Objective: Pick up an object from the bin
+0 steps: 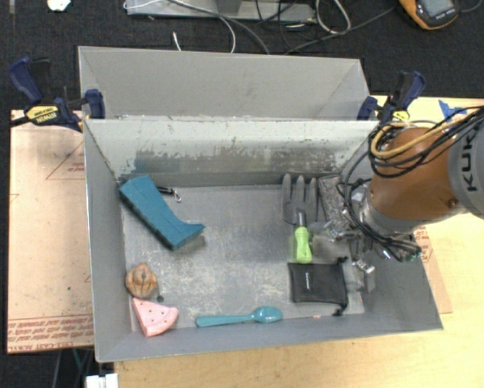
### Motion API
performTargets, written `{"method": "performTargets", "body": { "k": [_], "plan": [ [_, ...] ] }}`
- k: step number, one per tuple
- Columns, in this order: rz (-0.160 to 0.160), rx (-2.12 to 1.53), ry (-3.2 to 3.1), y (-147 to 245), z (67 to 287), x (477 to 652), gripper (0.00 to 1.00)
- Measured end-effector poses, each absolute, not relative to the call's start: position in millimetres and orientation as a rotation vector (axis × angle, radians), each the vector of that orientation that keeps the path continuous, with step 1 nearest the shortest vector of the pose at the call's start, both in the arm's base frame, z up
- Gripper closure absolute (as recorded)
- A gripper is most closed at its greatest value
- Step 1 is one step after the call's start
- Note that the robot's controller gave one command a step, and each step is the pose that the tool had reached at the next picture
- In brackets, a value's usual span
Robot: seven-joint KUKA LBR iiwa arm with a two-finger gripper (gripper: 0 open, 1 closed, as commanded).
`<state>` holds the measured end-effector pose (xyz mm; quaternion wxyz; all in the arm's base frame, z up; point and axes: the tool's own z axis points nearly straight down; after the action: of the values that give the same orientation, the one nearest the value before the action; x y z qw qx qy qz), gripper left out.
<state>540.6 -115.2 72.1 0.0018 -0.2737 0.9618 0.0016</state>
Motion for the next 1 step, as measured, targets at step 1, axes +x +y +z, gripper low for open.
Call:
{"method": "performTargets", "body": {
  "k": [1],
  "plan": [
    [0.004, -0.793, 3.034, -112.7, 71.7, 540.2, 0.0]
  ]
}}
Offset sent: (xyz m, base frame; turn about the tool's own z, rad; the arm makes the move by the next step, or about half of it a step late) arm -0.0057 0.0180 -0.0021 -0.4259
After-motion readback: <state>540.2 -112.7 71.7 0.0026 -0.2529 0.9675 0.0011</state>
